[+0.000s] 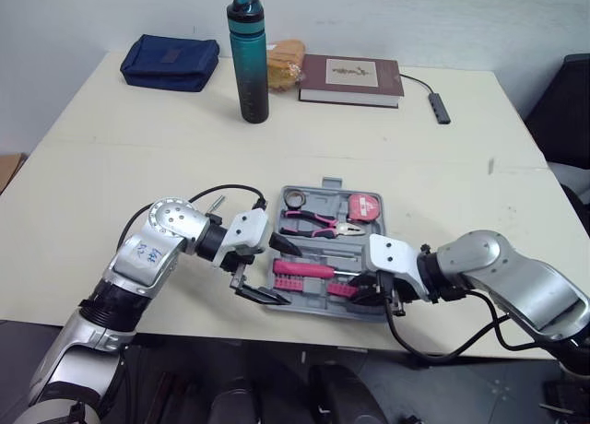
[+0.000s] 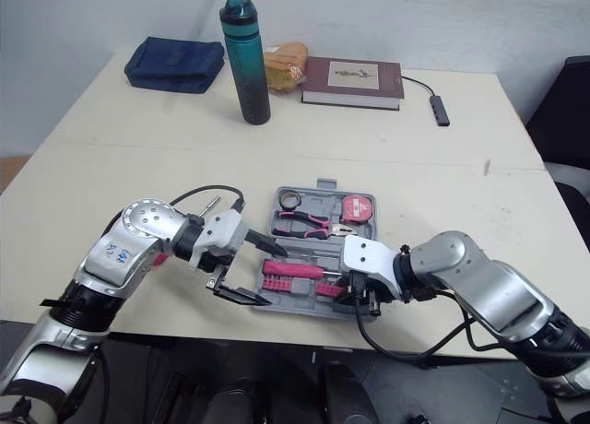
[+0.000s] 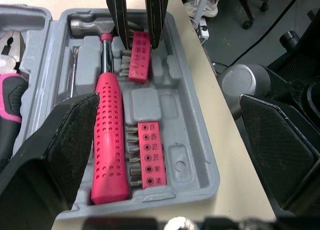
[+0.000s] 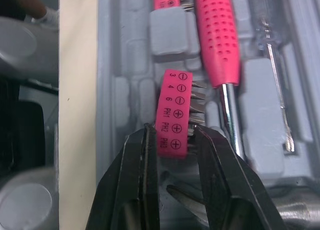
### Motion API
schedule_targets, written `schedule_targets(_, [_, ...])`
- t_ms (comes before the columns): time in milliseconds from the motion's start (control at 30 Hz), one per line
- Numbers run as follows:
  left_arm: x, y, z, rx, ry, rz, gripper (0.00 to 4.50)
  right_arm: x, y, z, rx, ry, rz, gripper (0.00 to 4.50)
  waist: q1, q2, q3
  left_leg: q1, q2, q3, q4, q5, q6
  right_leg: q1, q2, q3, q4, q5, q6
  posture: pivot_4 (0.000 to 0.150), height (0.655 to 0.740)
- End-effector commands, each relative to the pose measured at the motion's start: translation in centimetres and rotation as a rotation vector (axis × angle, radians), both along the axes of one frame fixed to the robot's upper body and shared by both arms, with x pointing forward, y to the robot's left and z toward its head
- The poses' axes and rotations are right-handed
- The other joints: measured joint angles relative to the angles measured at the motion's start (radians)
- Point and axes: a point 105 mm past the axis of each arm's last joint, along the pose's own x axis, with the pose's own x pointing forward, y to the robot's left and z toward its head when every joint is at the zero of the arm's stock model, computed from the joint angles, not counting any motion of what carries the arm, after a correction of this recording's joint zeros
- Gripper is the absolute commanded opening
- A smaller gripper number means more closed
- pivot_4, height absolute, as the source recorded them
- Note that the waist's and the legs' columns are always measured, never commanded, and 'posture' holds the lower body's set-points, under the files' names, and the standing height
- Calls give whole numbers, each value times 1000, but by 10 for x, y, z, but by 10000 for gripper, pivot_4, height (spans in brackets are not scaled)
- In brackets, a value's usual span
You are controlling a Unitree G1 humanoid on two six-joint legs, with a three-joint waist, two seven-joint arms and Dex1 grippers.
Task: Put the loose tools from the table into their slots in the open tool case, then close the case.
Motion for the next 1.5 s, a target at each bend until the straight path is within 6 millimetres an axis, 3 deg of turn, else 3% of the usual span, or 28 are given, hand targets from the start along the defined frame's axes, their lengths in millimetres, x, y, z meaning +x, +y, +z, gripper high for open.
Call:
schedule_targets(33, [-3, -4, 6, -21, -40, -10, 45000, 3, 3, 1, -15, -27, 46, 7041, -1, 0, 0, 0, 0, 0, 0, 0, 0, 0, 0, 0, 0, 0, 0, 1500, 7377])
schedule_targets(400, [-3, -11, 6, -41, -41, -10, 45000, 6, 16, 2, -5, -20, 93, 7041, -3, 0, 0, 1, 0, 0, 1, 0, 0, 0, 0, 0, 2, 0, 0, 1500, 7377])
schedule_targets(667, [-4, -8, 8, -45, -36, -8, 45000, -3, 14, 25, 89, -66, 81, 44692, 0, 0, 0, 1, 1, 1, 1, 0, 0, -1, 0, 0, 3, 0, -1, 1500, 7377])
schedule_targets(900, [-3, -8, 8, -53, -33, -3, 45000, 2, 6, 35, 327, -171, -29, 44692, 2, 0, 0, 1, 0, 1, 1, 0, 0, 0, 0, 0, 2, 0, 0, 1500, 7377])
schedule_targets(967, [-3, -8, 8, -55, -30, -2, 45000, 2, 3, 30, 375, -161, -67, 39826, -1, 0, 0, 1, 0, 1, 1, 0, 0, 0, 0, 0, 3, 0, 0, 1500, 7377])
schedule_targets(1033, [-3, -8, 8, -55, -28, -1, 45000, 0, 1, 25, 411, -142, -90, 31850, 0, 0, 0, 1, 0, 1, 1, 0, 0, 0, 1, 0, 3, 0, 0, 1500, 7377])
schedule_targets(1233, [-2, -8, 8, -55, -27, -2, 45000, -4, 2, 12, 421, -105, -103, 165, 0, 0, 0, 1, 0, 1, 1, 0, 0, 0, 1, 0, 4, 0, 0, 1500, 7377])
schedule_targets(1500, [0, -9, 9, -51, -34, -7, 45000, -6, -2, -15, 313, -42, -124, 165, 0, 0, 0, 1, 0, 1, 2, 0, 0, 0, 1, 0, 4, 0, 0, 1500, 7377])
